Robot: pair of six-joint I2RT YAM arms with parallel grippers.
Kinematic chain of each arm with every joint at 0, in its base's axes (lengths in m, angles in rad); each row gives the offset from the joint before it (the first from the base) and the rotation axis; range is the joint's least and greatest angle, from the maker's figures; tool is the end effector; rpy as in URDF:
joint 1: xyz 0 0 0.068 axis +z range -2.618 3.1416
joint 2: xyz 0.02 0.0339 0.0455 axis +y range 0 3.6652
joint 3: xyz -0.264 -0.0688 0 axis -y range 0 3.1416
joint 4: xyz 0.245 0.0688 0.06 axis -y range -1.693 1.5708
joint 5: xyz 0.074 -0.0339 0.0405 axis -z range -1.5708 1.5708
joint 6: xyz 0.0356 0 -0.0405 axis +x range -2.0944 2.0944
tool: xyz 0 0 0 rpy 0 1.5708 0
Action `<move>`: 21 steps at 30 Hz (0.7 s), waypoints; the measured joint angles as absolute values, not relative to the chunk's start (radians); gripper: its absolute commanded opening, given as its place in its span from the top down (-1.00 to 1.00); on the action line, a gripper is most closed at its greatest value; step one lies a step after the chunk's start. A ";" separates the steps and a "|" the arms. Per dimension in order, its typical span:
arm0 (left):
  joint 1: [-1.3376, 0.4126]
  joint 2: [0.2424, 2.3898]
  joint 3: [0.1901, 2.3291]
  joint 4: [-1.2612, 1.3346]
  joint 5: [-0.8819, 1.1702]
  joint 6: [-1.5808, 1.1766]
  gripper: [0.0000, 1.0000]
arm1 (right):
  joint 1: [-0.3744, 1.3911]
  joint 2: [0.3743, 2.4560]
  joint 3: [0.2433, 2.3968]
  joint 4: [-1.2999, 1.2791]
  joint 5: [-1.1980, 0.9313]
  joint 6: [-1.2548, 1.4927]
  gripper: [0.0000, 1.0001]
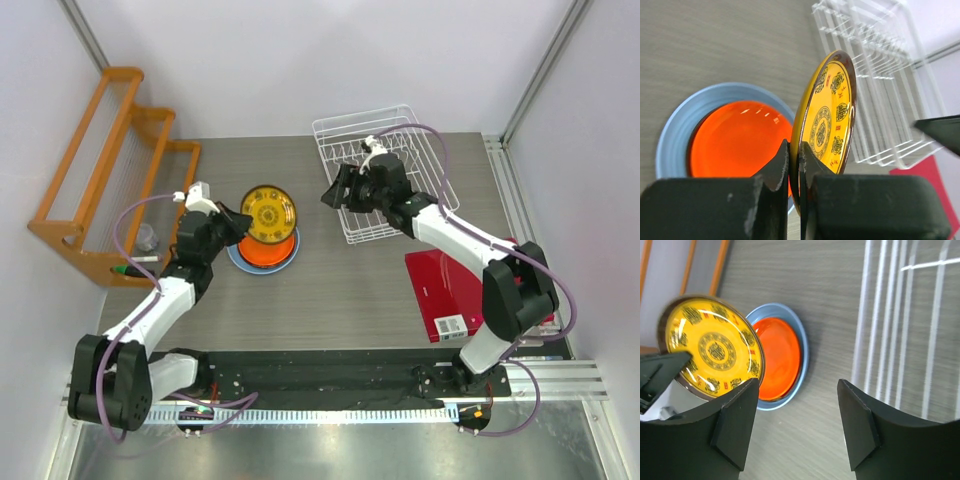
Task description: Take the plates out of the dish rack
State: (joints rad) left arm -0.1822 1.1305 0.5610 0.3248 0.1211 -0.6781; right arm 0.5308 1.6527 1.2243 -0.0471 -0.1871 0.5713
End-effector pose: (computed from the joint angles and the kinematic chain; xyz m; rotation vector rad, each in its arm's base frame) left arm 0.2473 -0.0499 0.2443 -0.3733 1.8357 -0.7125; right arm 0.3298 0.2013 0.2795 -0.0795 2.1525 0.8586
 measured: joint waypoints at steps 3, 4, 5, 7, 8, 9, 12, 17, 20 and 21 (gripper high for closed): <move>-0.182 1.150 0.546 0.287 0.093 -0.669 1.00 | 0.522 1.623 1.233 -0.081 -0.141 0.539 -0.43; -0.182 1.159 0.540 0.280 0.086 -0.668 1.00 | 0.519 1.612 1.235 -0.091 -0.129 0.528 -0.43; -0.182 1.172 0.531 0.270 0.078 -0.668 1.00 | 0.514 1.601 1.236 -0.100 -0.117 0.521 -0.43; -0.182 1.197 0.515 0.258 0.067 -0.669 1.00 | 0.504 1.581 1.237 -0.112 -0.097 0.504 -0.45; -0.182 1.207 0.511 0.254 0.063 -0.669 1.00 | 0.500 1.576 1.237 -0.116 -0.092 0.500 -0.44; -0.182 1.216 0.508 0.252 0.060 -0.669 1.00 | 0.496 1.571 1.236 -0.120 -0.088 0.497 -0.45; -0.182 1.248 0.505 0.254 0.053 -0.670 1.00 | 0.480 1.561 1.236 -0.132 -0.076 0.487 -0.45; -0.181 1.286 0.505 0.294 0.051 -0.674 0.71 | 0.462 1.560 1.224 -0.139 -0.070 0.479 -0.46; -0.181 1.300 0.505 0.305 0.049 -0.675 0.25 | 0.454 1.560 1.211 -0.147 -0.065 0.474 -0.47; -0.181 1.303 0.505 0.302 0.046 -0.669 0.04 | 0.452 1.560 1.209 -0.150 -0.063 0.472 -0.47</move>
